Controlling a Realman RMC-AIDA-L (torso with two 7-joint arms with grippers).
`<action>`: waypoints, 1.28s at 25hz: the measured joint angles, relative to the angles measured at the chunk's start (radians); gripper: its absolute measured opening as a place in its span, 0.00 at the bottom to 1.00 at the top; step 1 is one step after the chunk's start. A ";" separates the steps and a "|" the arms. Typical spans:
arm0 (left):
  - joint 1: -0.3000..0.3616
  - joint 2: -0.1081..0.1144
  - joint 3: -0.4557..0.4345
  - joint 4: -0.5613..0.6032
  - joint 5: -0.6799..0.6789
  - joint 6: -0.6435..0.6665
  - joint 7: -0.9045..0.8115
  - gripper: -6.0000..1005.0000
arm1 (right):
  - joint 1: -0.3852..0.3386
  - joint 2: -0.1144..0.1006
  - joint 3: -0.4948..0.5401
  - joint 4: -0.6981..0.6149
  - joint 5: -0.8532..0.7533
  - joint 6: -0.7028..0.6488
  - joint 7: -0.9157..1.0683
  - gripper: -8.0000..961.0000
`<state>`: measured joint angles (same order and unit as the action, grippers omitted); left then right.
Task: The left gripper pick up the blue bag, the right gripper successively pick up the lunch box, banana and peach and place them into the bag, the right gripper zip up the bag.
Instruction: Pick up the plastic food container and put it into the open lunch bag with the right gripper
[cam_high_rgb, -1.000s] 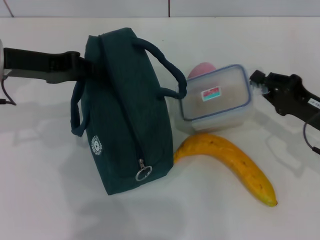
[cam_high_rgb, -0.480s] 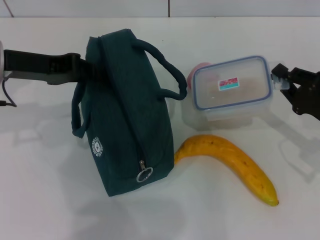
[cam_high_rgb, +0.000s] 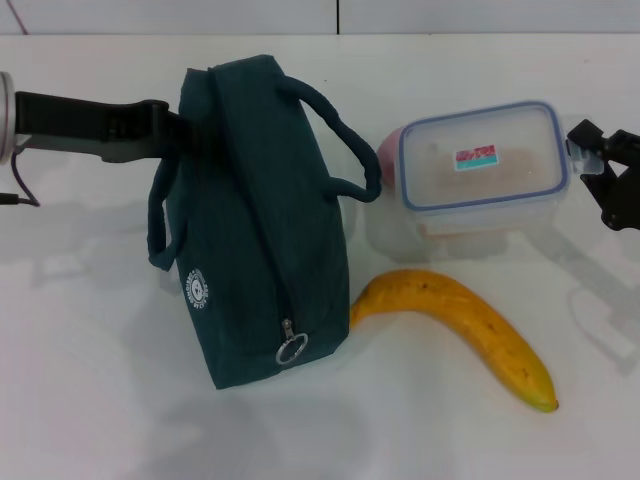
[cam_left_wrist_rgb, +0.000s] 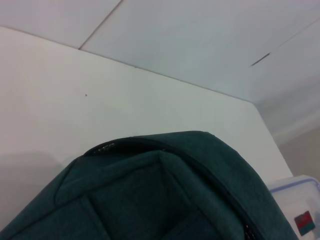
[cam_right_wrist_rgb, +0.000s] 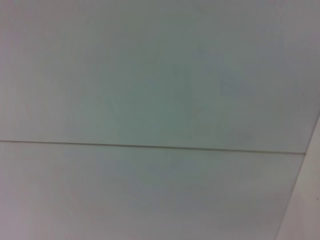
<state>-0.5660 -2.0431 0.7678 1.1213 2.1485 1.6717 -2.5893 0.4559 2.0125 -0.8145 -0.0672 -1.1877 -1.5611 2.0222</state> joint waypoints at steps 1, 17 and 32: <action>-0.002 0.000 0.000 0.000 0.000 0.001 -0.001 0.06 | -0.001 0.000 0.000 0.000 0.001 -0.005 0.005 0.11; -0.024 -0.004 0.006 0.000 -0.028 0.006 -0.007 0.06 | 0.014 0.011 0.001 0.007 0.064 -0.137 0.084 0.11; -0.036 -0.008 0.022 -0.001 -0.028 0.006 -0.005 0.06 | 0.090 0.015 0.011 0.046 0.117 -0.220 0.120 0.11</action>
<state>-0.6025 -2.0510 0.7902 1.1198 2.1206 1.6782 -2.5944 0.5458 2.0278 -0.8037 -0.0214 -1.0704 -1.7812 2.1420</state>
